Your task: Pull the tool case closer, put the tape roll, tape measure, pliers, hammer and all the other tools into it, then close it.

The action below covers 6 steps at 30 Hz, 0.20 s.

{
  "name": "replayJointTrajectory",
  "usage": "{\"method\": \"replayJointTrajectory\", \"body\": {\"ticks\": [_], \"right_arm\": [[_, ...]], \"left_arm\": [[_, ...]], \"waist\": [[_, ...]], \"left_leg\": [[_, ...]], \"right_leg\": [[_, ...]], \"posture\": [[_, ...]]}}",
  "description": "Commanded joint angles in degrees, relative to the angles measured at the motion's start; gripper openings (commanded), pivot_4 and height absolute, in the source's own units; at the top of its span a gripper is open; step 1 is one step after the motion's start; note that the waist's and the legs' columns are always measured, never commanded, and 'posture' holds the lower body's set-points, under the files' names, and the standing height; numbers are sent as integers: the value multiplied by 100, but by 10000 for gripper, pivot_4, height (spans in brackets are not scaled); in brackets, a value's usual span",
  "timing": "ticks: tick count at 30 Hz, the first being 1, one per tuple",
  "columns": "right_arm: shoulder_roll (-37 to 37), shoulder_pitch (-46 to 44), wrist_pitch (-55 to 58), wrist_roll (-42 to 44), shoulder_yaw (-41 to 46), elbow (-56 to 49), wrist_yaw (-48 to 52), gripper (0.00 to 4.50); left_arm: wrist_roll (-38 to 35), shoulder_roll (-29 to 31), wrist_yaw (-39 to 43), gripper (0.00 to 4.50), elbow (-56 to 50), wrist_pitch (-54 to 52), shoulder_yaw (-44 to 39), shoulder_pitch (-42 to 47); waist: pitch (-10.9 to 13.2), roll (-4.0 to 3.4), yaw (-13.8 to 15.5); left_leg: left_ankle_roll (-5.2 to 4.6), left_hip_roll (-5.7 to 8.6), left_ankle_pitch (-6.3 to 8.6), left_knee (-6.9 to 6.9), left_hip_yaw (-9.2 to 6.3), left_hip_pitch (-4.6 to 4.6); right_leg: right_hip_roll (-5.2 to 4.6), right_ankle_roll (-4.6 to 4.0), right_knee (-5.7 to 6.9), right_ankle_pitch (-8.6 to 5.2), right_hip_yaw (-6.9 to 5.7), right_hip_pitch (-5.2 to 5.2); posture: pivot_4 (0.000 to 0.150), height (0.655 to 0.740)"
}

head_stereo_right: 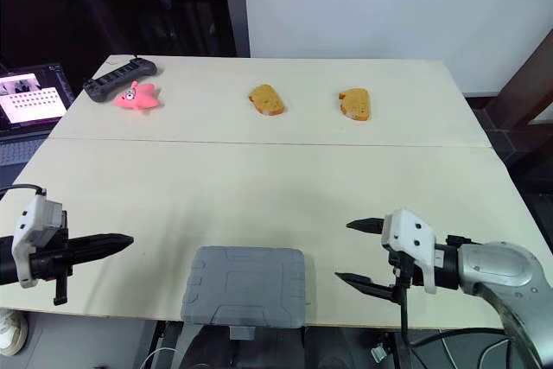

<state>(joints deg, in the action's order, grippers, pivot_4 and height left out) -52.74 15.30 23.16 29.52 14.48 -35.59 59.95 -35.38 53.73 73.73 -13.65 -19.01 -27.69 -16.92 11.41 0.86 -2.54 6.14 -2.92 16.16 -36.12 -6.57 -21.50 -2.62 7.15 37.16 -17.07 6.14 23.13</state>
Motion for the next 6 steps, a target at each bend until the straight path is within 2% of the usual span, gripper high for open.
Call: {"method": "replayJointTrajectory", "body": {"ticks": [1,6], "right_arm": [[56,7,-117,-12,44,2,0,44760],[62,2,-100,17,9,10,-31,44760]], "left_arm": [[52,-22,32,0,-29,114,-17,34],[27,-60,46,0,-50,140,-29,36]], "waist": [[0,0,1],[0,0,2]], "left_leg": [[0,0,0,0,0,0],[0,0,0,-1,0,1]], "right_leg": [[0,0,0,0,0,0],[0,0,0,0,0,-1]], "posture": [[1500,7400],[1500,7400]]}}
